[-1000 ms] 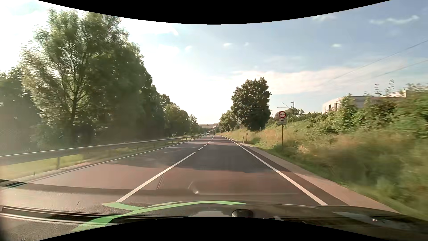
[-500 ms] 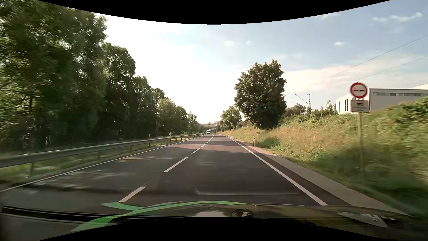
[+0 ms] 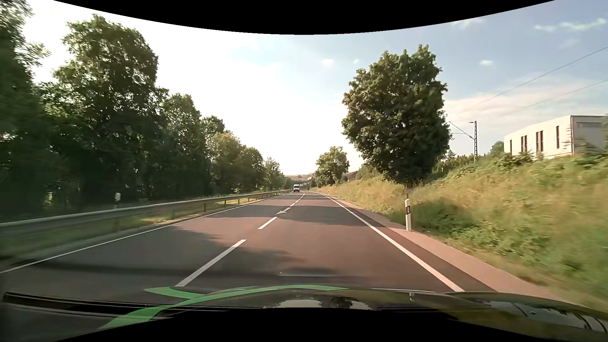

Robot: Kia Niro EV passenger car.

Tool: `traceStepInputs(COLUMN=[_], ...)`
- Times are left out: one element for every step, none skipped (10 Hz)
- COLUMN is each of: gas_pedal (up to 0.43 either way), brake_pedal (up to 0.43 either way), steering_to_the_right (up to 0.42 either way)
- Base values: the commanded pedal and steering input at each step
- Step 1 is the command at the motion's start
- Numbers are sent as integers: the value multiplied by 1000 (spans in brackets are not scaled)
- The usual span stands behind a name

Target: Follow the waypoints while adhering to traffic rules and regulations

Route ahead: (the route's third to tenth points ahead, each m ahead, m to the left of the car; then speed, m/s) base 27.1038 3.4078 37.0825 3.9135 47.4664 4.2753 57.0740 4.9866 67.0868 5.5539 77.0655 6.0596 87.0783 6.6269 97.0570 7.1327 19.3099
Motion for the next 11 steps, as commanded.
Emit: traceStepInputs(gas_pedal=[280, 280, 280, 280, 280, 280, 280, 319, 319, 350, 350], brake_pedal=[0, 0, 0, 0, 0, 0, 0, 0, 0, 0, 0], steering_to_the_right=[-7, -7, -7, -7, -7, -7, -7, -7, -6, -5, -4])
